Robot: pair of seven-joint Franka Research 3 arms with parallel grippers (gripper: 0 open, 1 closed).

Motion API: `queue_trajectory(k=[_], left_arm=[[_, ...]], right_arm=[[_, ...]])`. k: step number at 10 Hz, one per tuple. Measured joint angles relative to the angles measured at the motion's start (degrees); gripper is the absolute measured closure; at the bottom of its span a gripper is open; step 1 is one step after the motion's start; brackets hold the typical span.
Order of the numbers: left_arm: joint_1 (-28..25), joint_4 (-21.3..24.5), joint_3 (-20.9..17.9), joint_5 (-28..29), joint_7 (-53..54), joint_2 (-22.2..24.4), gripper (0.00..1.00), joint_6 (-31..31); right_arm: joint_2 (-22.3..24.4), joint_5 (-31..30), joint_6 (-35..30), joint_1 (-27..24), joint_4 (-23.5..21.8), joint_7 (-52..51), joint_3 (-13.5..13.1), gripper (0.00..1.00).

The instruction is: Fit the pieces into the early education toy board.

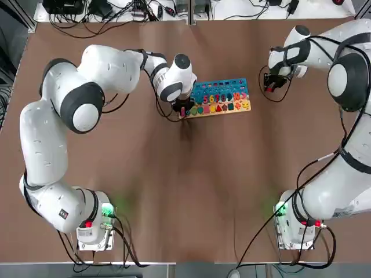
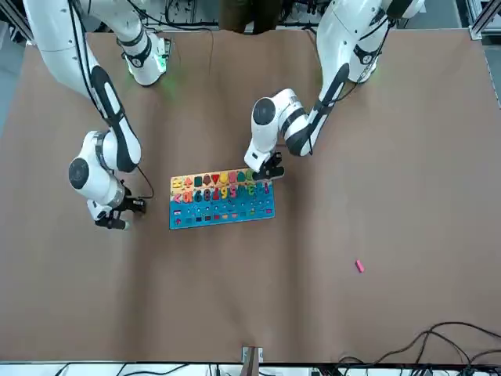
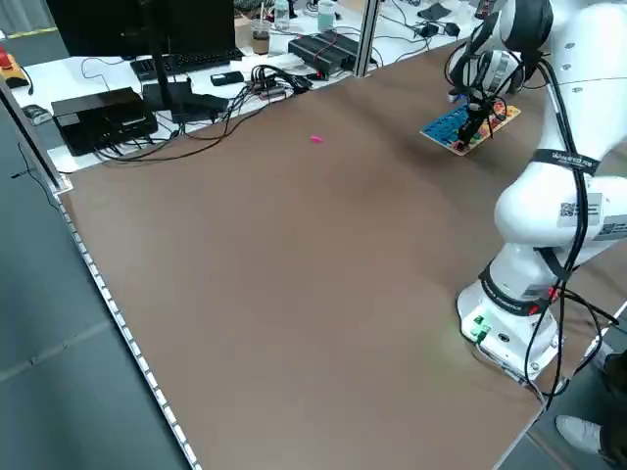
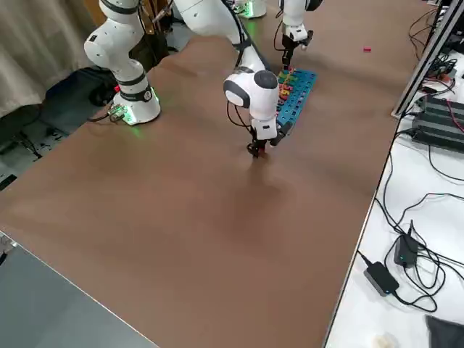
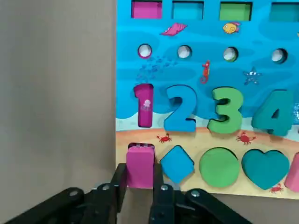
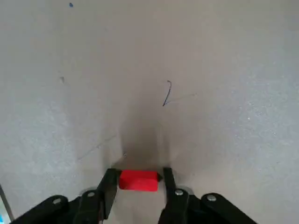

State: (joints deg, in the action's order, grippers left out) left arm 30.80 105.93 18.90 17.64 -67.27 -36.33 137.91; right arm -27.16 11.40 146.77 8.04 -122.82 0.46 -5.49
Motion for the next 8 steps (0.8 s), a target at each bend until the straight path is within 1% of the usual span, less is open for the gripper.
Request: queue_trajectory(k=[6, 8], left_arm=[[0.0, -0.3, -0.1, 0.0, 0.0, 0.0, 0.74, 0.0], [0.0, -0.3, -0.4, 0.0, 0.0, -0.1, 0.74, 0.0]], right_arm=[[0.3, 0.0, -1.8, 0.0, 0.1, 0.0, 0.1, 0.53], [0.3, 0.0, -1.9, 0.0, 0.2, 0.0, 0.1, 0.55]])
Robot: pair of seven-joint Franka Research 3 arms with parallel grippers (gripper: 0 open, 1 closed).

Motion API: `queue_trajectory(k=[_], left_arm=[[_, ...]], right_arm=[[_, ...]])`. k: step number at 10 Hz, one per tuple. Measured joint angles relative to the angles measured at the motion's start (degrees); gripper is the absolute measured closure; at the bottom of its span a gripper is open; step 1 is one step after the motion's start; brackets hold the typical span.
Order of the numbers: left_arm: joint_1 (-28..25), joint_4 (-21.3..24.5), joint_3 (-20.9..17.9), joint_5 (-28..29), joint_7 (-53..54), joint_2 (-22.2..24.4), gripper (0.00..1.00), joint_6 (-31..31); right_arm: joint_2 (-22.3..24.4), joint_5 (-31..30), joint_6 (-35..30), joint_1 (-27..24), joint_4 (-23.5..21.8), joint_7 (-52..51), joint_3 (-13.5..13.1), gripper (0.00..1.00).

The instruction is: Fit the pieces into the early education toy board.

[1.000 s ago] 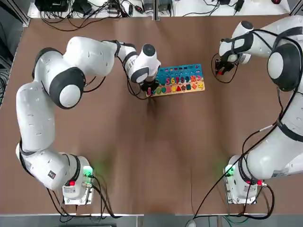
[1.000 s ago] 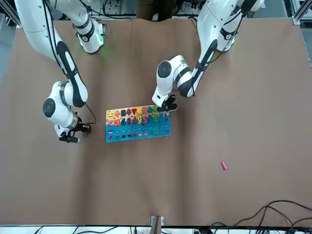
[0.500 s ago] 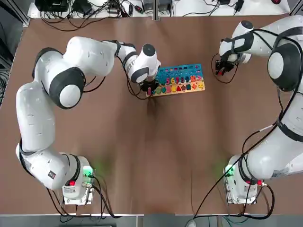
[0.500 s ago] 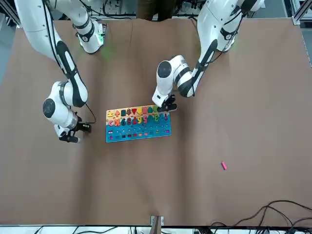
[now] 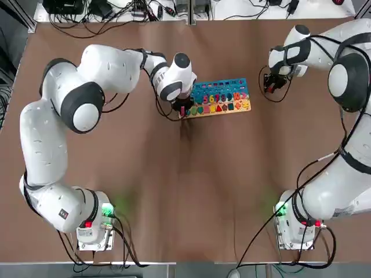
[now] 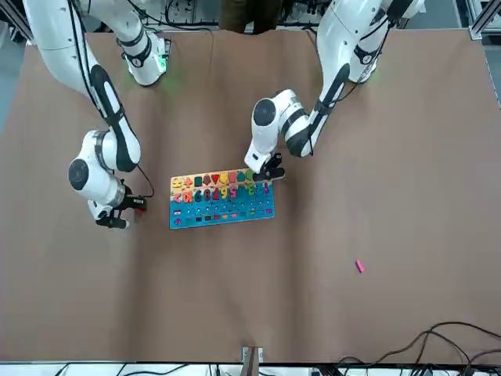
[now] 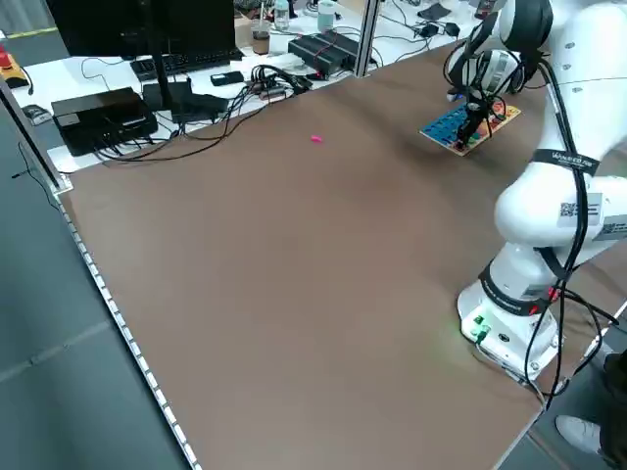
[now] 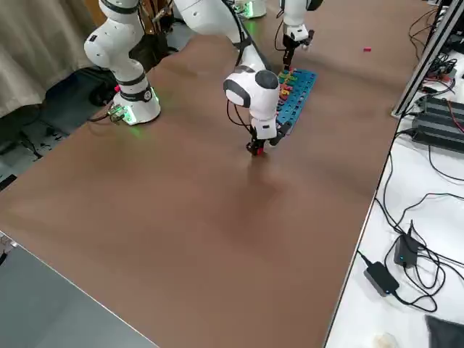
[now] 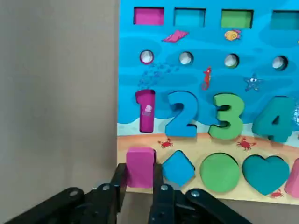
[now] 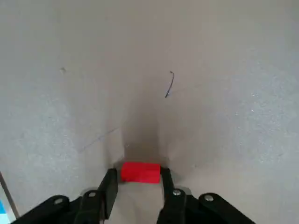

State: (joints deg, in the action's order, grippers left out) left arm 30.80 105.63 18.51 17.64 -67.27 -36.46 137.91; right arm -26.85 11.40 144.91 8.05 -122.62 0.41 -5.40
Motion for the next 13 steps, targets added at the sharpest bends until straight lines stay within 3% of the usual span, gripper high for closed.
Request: queue_trajectory(k=[13], left_arm=[[0.4, 0.0, 0.0, 0.0, 0.0, -0.3, 0.74, 0.0]], right_arm=[[1.0, 0.0, -0.3, -0.1, 0.3, -1.0, -0.2, 0.55]])
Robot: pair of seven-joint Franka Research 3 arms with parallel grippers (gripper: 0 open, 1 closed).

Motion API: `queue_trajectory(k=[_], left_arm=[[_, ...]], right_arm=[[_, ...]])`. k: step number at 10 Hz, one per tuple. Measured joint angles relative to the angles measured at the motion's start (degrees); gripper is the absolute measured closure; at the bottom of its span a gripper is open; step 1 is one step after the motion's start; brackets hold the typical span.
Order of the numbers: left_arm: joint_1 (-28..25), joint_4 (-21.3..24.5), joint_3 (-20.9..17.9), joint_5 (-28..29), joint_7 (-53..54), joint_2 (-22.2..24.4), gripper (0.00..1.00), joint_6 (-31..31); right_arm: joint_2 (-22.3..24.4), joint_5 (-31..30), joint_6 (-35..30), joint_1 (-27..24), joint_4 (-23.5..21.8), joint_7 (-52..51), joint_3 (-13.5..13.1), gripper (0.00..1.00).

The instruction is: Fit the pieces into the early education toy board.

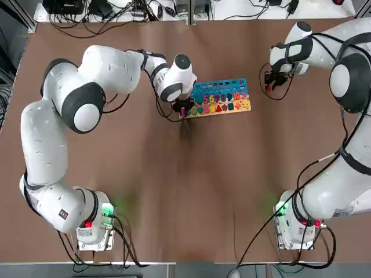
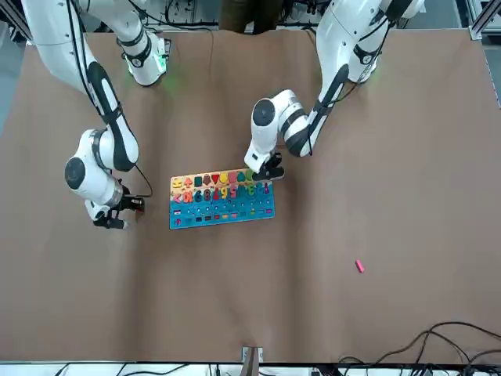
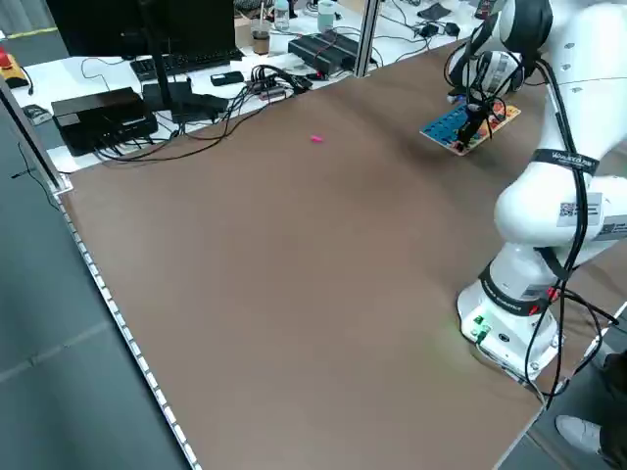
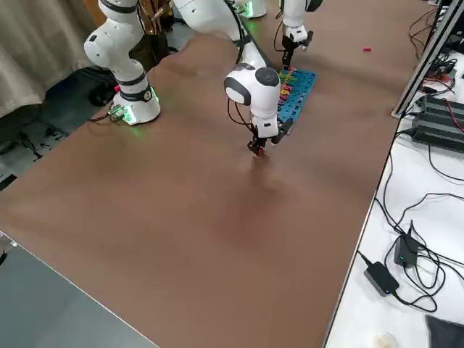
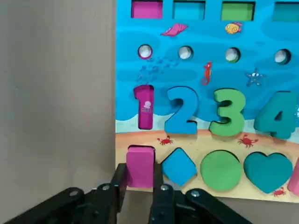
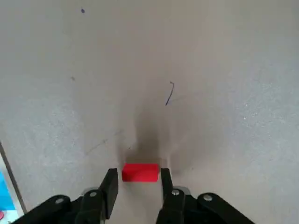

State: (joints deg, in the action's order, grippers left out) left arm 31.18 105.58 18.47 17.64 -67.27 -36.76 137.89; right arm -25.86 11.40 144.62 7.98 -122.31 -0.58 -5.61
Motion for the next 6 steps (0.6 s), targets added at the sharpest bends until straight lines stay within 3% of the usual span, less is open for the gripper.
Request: queue_trajectory(k=[3, 5, 6], left_arm=[[0.0, 0.0, 0.0, 0.0, 0.0, 0.0, 0.74, 0.0], [0.0, -0.1, -0.1, 0.0, 0.0, 0.0, 0.70, 0.0], [0.0, -0.1, -0.2, 0.0, 0.0, -0.1, 0.63, 0.0]], right_arm=[[0.0, 0.0, 0.2, 0.0, 0.0, 0.0, 0.0, 0.55], [-0.1, 0.0, 0.5, 0.0, -0.2, 0.0, 0.0, 0.55], [-0.3, 0.0, 0.8, 0.0, -0.3, 0.0, 0.0, 0.55]])
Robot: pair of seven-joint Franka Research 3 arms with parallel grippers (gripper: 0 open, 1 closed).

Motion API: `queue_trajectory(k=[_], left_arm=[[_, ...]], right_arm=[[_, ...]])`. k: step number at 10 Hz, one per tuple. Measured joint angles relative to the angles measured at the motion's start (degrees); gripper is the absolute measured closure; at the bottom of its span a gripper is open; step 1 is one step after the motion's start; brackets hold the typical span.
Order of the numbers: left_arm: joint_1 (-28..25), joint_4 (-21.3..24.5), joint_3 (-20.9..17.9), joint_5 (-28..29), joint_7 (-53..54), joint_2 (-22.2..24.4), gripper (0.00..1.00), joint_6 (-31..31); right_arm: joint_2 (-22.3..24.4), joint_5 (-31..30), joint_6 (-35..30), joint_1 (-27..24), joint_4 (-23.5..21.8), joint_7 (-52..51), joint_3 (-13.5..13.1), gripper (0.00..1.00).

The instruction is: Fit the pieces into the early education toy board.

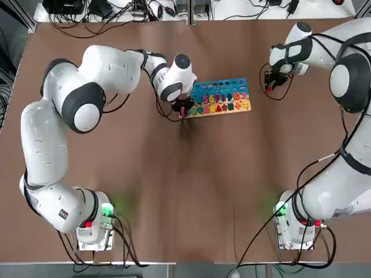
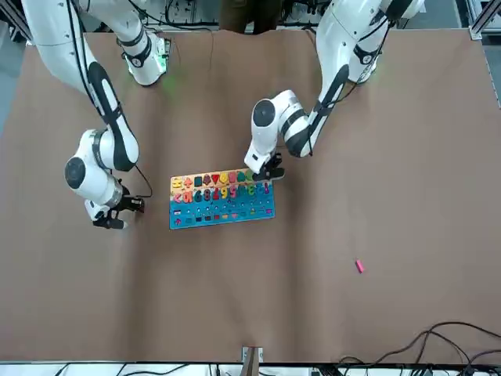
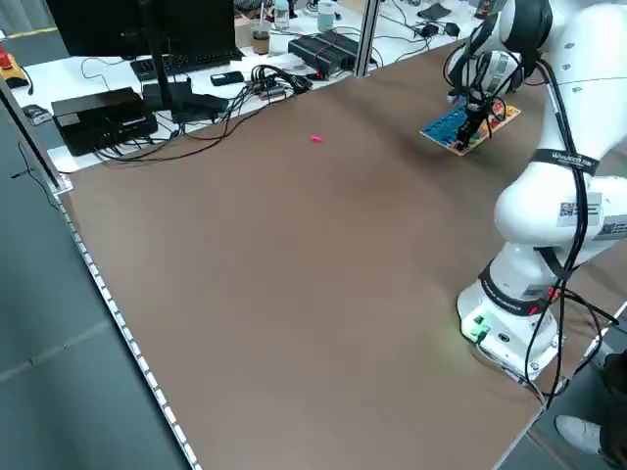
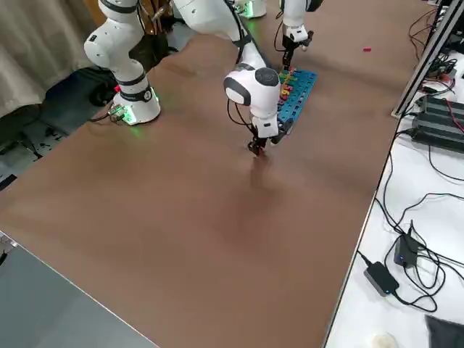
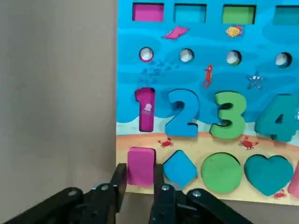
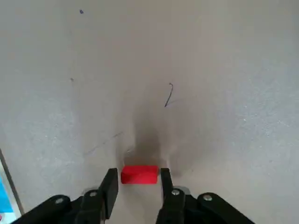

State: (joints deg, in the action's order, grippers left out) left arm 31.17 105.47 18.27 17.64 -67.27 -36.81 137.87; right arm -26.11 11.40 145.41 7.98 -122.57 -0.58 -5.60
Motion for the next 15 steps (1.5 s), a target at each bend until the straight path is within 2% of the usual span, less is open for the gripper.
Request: queue_trajectory(k=[1, 4, 7, 9, 11, 14, 15], left_arm=[[0.0, 0.0, 0.0, 0.0, 0.0, 0.0, 0.61, 0.0], [0.0, -0.1, 0.0, 0.0, 0.0, 0.0, 0.63, 0.0], [0.0, -0.4, 0.0, 0.0, 0.0, 0.0, 0.63, -0.1], [0.0, -0.6, 0.0, 0.0, 0.0, 0.7, 0.63, -0.7], [-0.4, -1.2, 0.0, 0.1, 0.9, 3.4, 0.63, -4.3], [-3.7, -1.7, 0.0, 0.1, 5.2, 10.4, 0.59, -9.0], [-5.5, -1.9, 0.0, 0.1, 7.1, 12.3, 0.56, -9.8]], right_arm=[[-0.1, 0.0, 0.1, 0.0, 0.0, 0.0, 0.0, 0.55], [-0.3, 0.0, 0.1, 0.0, -0.1, 0.0, 0.0, 0.57], [-0.3, 0.0, 0.2, 0.0, -0.1, 0.0, 0.0, 0.65], [-0.3, 0.0, 0.2, 0.2, 0.1, 0.0, 0.2, 0.64], [-0.1, 0.0, -0.2, 1.9, 0.7, 0.0, 0.4, 0.64], [1.0, 0.3, -7.1, 6.5, 4.3, 5.0, 0.7, 0.64], [1.2, 0.4, -7.5, 8.4, 4.6, 7.0, 0.8, 0.64]])
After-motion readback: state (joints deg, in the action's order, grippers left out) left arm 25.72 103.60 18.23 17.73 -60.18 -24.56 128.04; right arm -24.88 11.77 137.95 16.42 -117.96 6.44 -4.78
